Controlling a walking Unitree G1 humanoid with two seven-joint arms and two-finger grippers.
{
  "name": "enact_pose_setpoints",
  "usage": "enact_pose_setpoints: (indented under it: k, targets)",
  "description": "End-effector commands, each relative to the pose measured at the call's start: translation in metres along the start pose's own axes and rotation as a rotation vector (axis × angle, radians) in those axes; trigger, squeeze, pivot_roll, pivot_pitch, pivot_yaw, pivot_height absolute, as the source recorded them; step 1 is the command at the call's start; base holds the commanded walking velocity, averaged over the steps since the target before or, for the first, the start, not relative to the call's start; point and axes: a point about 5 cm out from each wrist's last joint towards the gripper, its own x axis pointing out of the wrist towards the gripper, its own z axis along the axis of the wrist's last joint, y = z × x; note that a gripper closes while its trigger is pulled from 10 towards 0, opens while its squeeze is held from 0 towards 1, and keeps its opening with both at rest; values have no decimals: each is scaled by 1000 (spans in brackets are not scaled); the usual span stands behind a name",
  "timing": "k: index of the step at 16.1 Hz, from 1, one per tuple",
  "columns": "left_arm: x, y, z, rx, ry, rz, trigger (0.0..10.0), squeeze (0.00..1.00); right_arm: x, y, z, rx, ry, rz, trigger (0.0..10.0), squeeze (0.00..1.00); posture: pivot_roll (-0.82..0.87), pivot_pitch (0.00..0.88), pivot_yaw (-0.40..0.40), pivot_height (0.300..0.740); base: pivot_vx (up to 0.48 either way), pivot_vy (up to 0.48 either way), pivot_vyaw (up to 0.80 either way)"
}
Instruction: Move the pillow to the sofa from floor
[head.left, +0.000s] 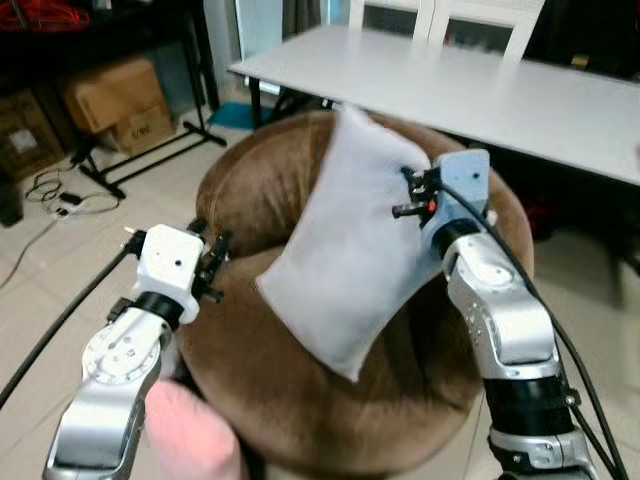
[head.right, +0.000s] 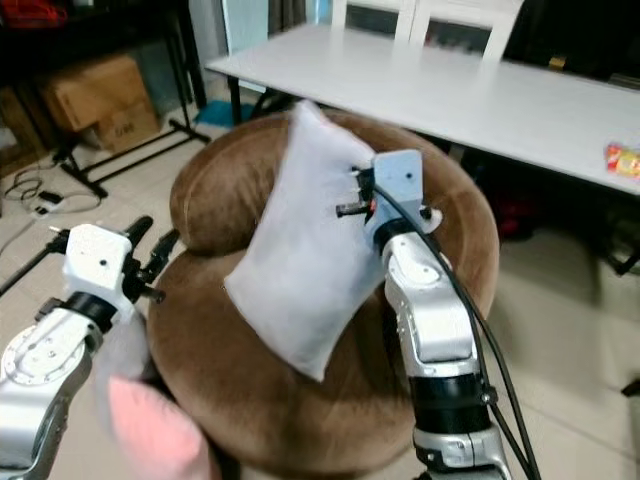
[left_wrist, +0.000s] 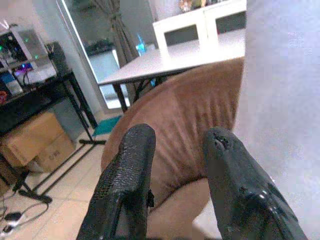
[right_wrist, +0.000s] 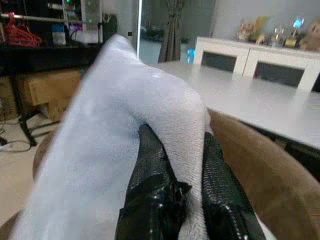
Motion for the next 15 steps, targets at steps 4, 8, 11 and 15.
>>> enact_pose_setpoints:
  k: [4,8,11,15]
  targets:
    - [-4,-2,-8,26,48,-13,10000,0,3,17,18,-27,-61,145,10000,0,-62,0,-23,740,213,0,-103]
    - [-17,-5,-15,50,98,-115,10000,0,11,41,16,8,7,255,10000,0,-41,0,-47,740,0,0,0]
    - [-33,-9,-24,96,172,-280,10000,0,25,62,-2,64,174,306,10000,0,-21,0,-62,740,0,0,0]
    - [-43,-12,-23,117,215,-403,10000,0,49,66,-13,290,263,205,10000,0,-5,0,-64,740,0,0,0]
